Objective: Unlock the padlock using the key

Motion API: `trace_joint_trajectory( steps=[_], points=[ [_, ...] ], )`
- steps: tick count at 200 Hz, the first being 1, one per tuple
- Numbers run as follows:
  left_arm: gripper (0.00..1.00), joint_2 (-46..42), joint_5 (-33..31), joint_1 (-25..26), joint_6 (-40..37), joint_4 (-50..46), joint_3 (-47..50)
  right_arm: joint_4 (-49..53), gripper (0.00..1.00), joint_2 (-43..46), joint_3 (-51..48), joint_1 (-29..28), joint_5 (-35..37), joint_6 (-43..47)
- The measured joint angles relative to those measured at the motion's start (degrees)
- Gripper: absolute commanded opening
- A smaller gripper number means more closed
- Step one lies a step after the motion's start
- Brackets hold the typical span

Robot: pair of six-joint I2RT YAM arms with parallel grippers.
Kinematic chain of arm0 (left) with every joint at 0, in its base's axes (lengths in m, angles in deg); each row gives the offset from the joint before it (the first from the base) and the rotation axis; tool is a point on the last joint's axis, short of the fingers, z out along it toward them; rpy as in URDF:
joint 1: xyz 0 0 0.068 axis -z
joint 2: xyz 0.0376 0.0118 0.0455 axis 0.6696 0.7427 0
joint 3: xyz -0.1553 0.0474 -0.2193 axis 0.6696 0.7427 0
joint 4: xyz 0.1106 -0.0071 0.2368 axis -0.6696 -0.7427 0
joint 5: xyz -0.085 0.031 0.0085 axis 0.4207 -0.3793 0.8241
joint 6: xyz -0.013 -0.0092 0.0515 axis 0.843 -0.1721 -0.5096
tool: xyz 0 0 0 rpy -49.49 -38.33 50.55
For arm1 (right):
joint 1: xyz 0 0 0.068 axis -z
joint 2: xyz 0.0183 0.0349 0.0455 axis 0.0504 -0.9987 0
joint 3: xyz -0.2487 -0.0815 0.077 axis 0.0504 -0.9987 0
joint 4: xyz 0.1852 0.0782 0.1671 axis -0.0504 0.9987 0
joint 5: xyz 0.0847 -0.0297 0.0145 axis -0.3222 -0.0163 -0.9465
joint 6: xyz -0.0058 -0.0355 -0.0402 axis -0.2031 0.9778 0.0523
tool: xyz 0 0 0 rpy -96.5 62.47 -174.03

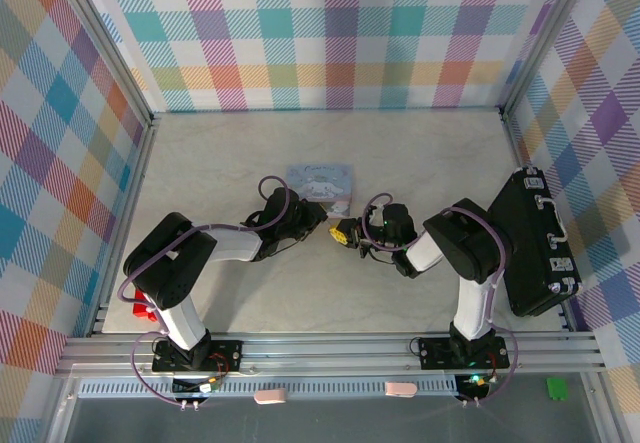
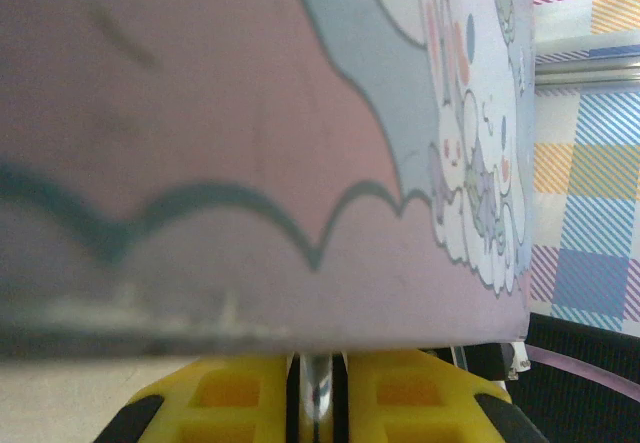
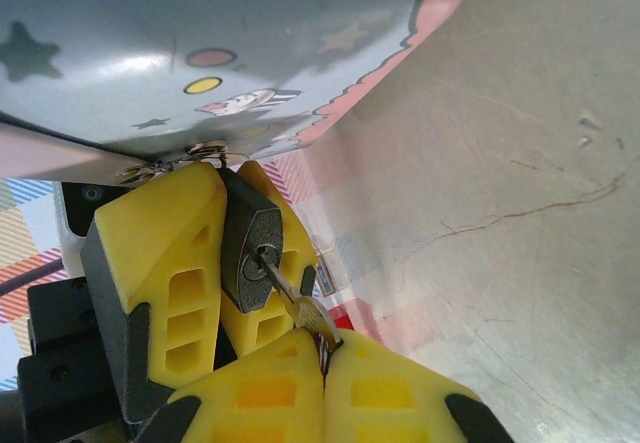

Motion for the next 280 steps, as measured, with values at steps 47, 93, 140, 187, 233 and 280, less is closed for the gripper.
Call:
trace_joint_trajectory(
  steps=[47, 93, 140, 187, 233, 280],
  points=[
    [0.0, 0.0, 0.1, 0.3, -0.1, 0.0, -0.2, 0.3, 0.0, 0.2, 0.0, 1.6, -1.3, -0.2],
    [0.0, 0.0, -0.3, 0.9, -0.6, -0.1, -0.8, 0.2, 0.0, 0.1, 0.0, 2.5, -1.6, -0.4],
    [0.0, 0.7, -0.5, 1.1, -1.1, -0.2, -1.1, 2.7, 0.0, 1.0, 0.3, 2.5, -1.4, -0.4],
    [0.0, 0.9, -0.8, 1.8, -2.6, -1.8, -2.5, 9.3, 0.0, 5.0, 0.5, 2.5, -0.2, 1.1],
    [0.0, 0.9, -1.8, 2.0, -3.3, -2.9, -3.0, 11.3, 0.0, 5.1, 1.6, 2.3, 0.0, 1.4],
    [0.0, 1.0, -3.3, 2.1, -3.0, -2.9, -3.4, 13.7, 0.0, 5.0, 3.7, 1.4, 0.5, 1.7]
  ],
)
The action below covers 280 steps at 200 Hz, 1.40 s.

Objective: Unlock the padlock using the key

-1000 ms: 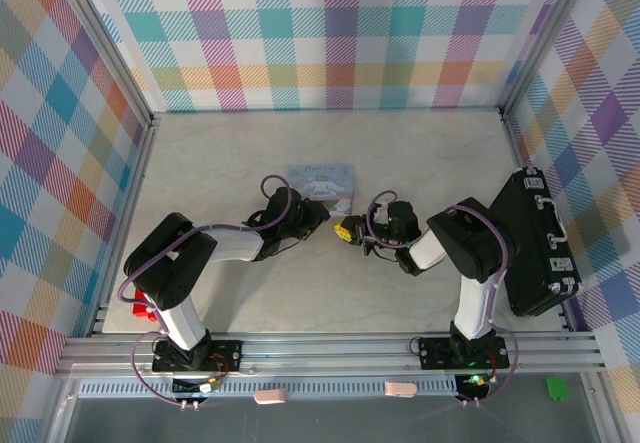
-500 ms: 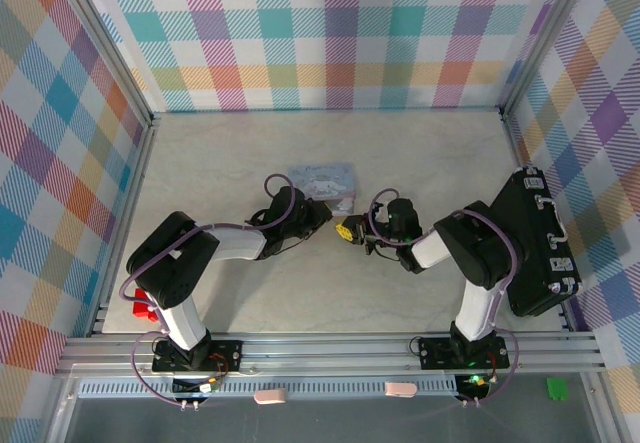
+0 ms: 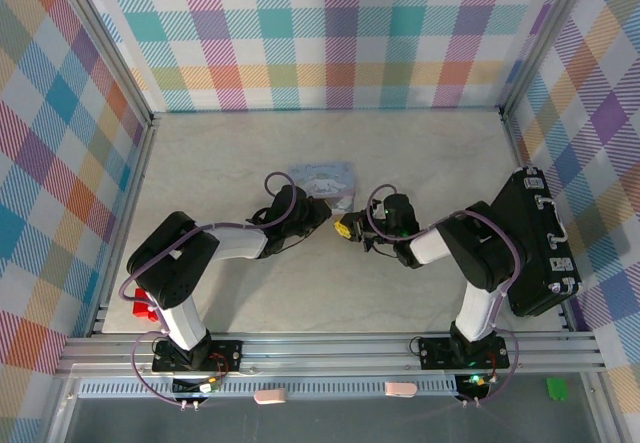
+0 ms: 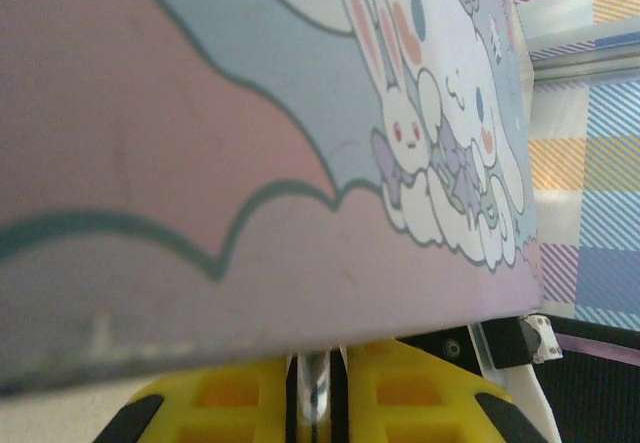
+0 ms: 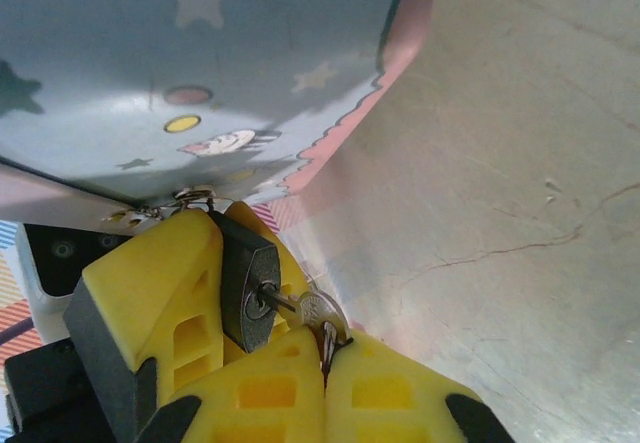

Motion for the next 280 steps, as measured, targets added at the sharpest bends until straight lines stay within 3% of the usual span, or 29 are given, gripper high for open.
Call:
trace_joint_trajectory(
  steps=[30, 98, 174, 233, 259, 280],
  points=[
    [0.0, 0.5, -0.1, 0.5, 0.1, 0.1, 0.0, 1.1, 0.0, 0.0, 0.8, -1.0, 0.6, 0.7],
    [0.0, 0.4, 0.5, 1.9, 0.2, 1.4, -0.1, -6.8, 0.0, -2.7, -2.0, 4.6, -6.7, 2.1],
    [0.0, 0.4, 0.8, 2.2, 0.2, 1.2, -0.4, -8.3, 0.0, -3.2, -2.2, 5.4, -8.5, 2.8],
    [0.0, 0.4, -0.8, 2.2, 0.2, 0.4, -2.1, 0.3, 0.0, 0.2, 0.9, 4.7, -7.5, 6.3],
    [0.0, 0.4, -0.1, 2.2, 0.0, -0.1, -2.2, 2.8, 0.29, 1.2, 0.9, 4.7, -6.9, 8.1],
    [0.0, 0.1, 0.8, 2.1, -0.2, -0.8, -2.2, 4.0, 0.42, 1.4, 0.5, 4.7, -6.4, 9.8]
  ],
)
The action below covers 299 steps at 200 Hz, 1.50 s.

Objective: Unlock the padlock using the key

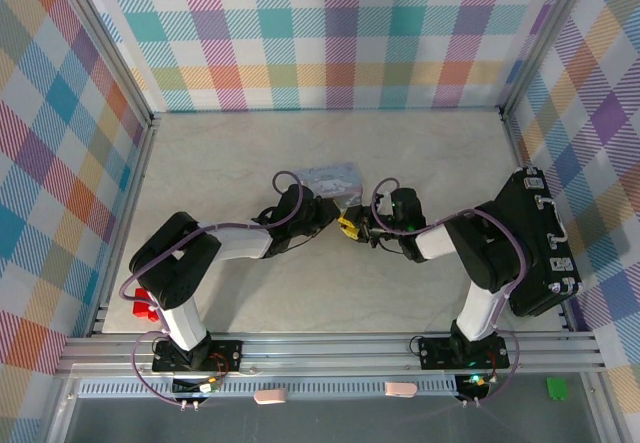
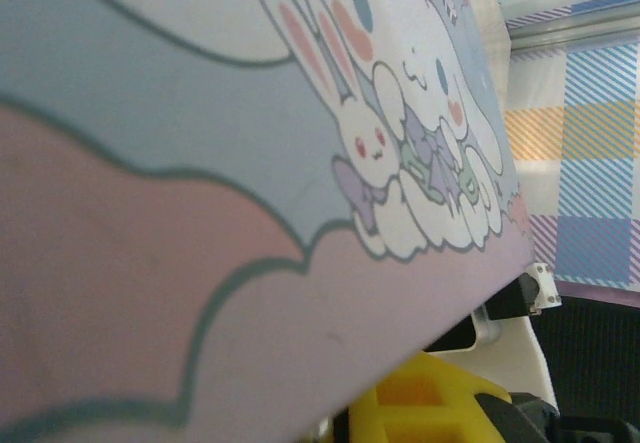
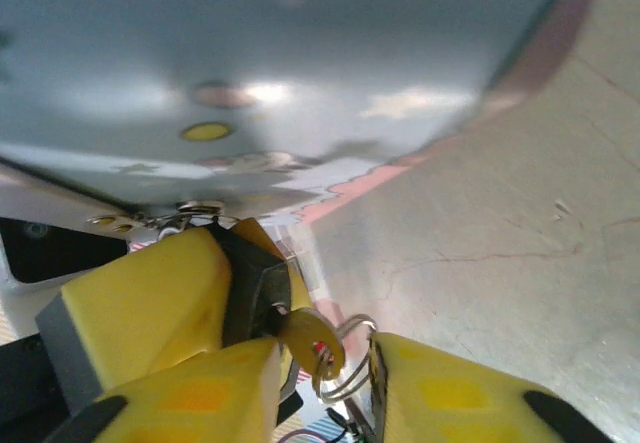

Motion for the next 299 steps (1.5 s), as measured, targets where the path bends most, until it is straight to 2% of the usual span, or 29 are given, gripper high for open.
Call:
trace_joint_trajectory(
  steps=[38, 65, 91, 152, 179, 199, 212, 243, 299],
  points=[
    [0.0, -0.2, 2.8, -0.3, 0.0, -1.2, 0.0, -0.3, 0.48, 1.0, -2.8, 0.0, 1.0, 2.0],
    [0.0, -0.2, 5.4, -0.6, -0.2, -0.9, 0.0, 0.3, 0.48, 3.5, -4.3, -0.1, 2.3, 3.7],
    [0.0, -0.3, 7.5, -0.9, -0.9, -2.0, 0.0, 4.9, 0.47, 8.9, -5.0, -0.1, 4.6, 8.9],
    [0.0, -1.2, 9.4, -1.9, -4.0, -10.4, 0.0, 21.2, 0.47, 27.3, -4.0, -2.1, 12.5, 31.7],
    [0.0, -1.2, 10.2, -2.3, -4.7, -12.1, 0.0, 23.1, 0.48, 33.4, -5.3, -7.9, 18.8, 46.1],
    [0.0, -1.2, 10.6, -2.3, -5.6, -13.9, -0.9, 23.0, 0.47, 36.7, -7.0, -12.3, 20.3, 56.8],
    [0.0, -1.2, 10.6, -2.3, -6.3, -14.9, -1.5, 23.3, 0.42, 37.1, -7.3, -14.9, 21.6, 63.5],
    [0.0, -1.9, 10.6, -2.4, -7.7, -17.4, -2.1, 23.3, 0.39, 34.4, -7.3, -18.6, 25.3, 76.0],
    [0.0, -4.4, 10.6, -2.4, -8.2, -19.2, -2.1, 19.1, 0.4, 23.6, -7.4, -19.7, 32.2, 85.3]
  ],
)
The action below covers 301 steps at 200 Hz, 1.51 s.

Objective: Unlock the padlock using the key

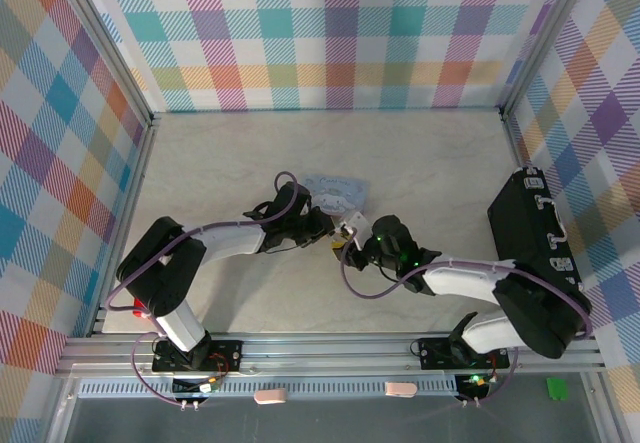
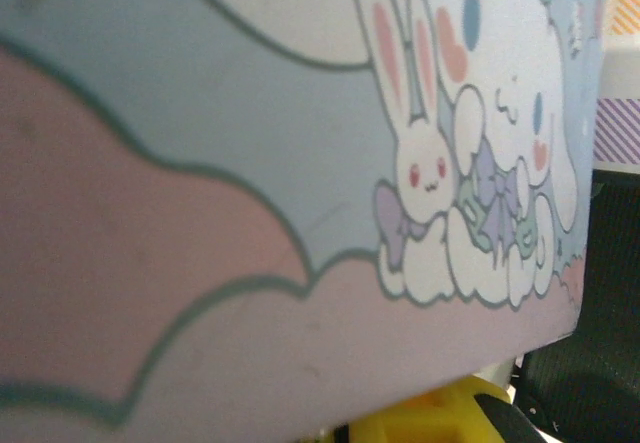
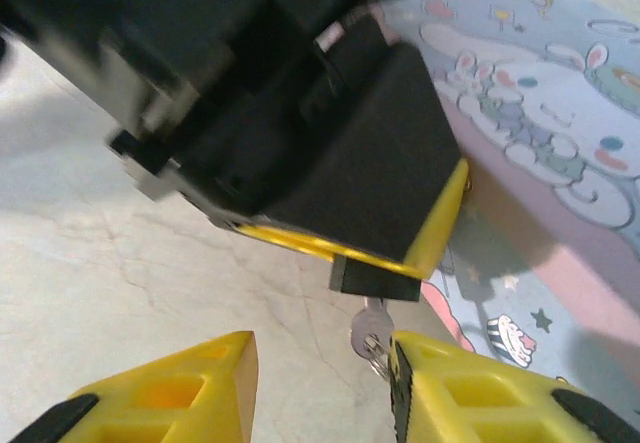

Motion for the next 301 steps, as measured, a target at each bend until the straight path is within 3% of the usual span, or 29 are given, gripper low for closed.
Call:
trace_joint_trajectory(
  steps=[84, 213, 258, 301],
  points=[
    [0.0, -0.9, -0.2, -0.5, -0.2, 0.5, 1.0, -13.3, 0.35, -10.8, -1.1, -5.9, 11.4, 5.7],
    [0.0, -0.9, -1.9, -1.7, -0.2, 1.9, 2.0, -21.6, 0.25, -18.2, -0.2, -6.3, 17.5, 6.0],
    [0.0, -0.9, 0.1, -1.4, -0.2, 1.9, 2.4, -22.1, 0.23, -20.9, 1.4, -5.9, 20.0, 5.4],
    [0.0, -0.9, 0.4, -1.4, 0.1, 2.2, 2.4, -22.6, 0.14, -21.3, 1.7, -5.9, 19.8, 5.1]
  ],
)
